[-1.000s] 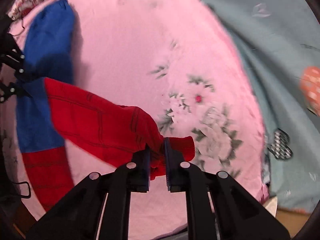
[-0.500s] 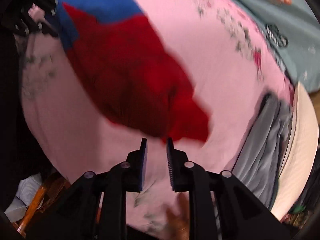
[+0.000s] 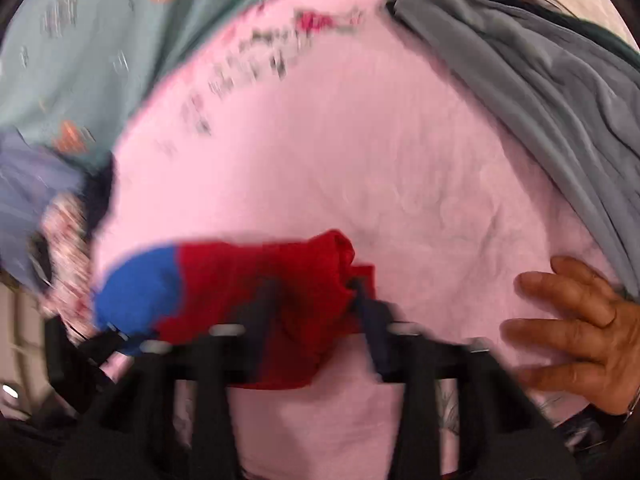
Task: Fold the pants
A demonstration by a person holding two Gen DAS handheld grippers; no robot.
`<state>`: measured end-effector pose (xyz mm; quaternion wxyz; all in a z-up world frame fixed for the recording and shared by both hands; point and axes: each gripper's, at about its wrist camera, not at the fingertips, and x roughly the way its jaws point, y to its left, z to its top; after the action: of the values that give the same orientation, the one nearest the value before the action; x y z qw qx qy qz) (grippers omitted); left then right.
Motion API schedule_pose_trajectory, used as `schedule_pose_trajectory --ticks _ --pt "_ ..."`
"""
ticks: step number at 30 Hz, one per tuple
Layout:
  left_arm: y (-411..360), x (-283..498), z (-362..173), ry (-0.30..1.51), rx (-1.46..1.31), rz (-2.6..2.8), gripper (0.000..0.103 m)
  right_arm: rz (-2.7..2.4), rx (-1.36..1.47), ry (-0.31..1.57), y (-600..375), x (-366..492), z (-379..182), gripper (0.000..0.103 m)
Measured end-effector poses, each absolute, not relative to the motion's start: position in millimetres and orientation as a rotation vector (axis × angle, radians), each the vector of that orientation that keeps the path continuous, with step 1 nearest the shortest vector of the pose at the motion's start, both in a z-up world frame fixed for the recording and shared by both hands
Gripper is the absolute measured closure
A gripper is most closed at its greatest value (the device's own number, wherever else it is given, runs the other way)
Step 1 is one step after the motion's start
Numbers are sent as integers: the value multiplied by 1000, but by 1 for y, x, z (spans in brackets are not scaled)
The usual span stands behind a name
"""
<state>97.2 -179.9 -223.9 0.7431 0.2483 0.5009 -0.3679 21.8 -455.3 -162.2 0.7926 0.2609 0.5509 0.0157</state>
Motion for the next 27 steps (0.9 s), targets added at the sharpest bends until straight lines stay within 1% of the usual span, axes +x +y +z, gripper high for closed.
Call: schedule_pose_trajectory --ticks 1,2,5,6,8,10,11,12,13,14,15,17,19,21,23,24,25,26,27 --pt "-179 95 -226 1073 546 -802 52 30 541 1174 -452 19 -159 93" --pt "-179 94 -224 1072 547 -803 55 38 537 1140 -452 13 -153 96" --pt "-172 88 -214 1089 498 -857 56 55 542 997 -460 -10 -121 97" --pt "-170 85 -215 1097 497 -874 56 46 534 988 -462 -13 -122 97" --pt "-168 77 -223 1109 530 -886 56 -12 477 1073 -462 -19 -150 97" --pt "-168 70 -225 1087 568 -891 55 -72 431 1176 -460 -18 -182 93" --pt "-168 69 -223 1091 577 -895 55 -99 413 1201 -458 -18 -187 91" --pt "-166 68 -220 1099 579 -900 55 -125 396 1209 -458 -17 -185 86" --pt "-163 68 -213 1095 576 -905 55 -145 396 1191 -458 -19 -176 79" --pt "-163 67 -209 1079 570 -902 55 -167 396 1163 -458 -21 -166 63" --pt "-159 67 -202 1060 562 -899 54 -195 389 1118 -457 -23 -153 58" --pt "-150 69 -187 1023 540 -879 52 -207 346 1006 -444 -22 -128 58" --pt "-140 79 -178 980 514 -812 45 -131 340 925 -423 -10 -119 58" --pt "-123 94 -179 967 466 -696 35 -48 371 909 -408 3 -126 58" --pt "-107 105 -197 1012 423 -616 34 -15 364 1025 -392 22 -160 57" --pt "-99 109 -212 1060 422 -582 35 -42 333 1107 -388 30 -180 57" --pt "-88 112 -230 1120 422 -555 32 -105 267 1168 -385 34 -196 57" --pt "-78 111 -229 1118 382 -555 33 -101 249 1183 -384 37 -198 57" --pt "-67 110 -222 1127 370 -521 36 -98 239 1193 -382 40 -192 57"
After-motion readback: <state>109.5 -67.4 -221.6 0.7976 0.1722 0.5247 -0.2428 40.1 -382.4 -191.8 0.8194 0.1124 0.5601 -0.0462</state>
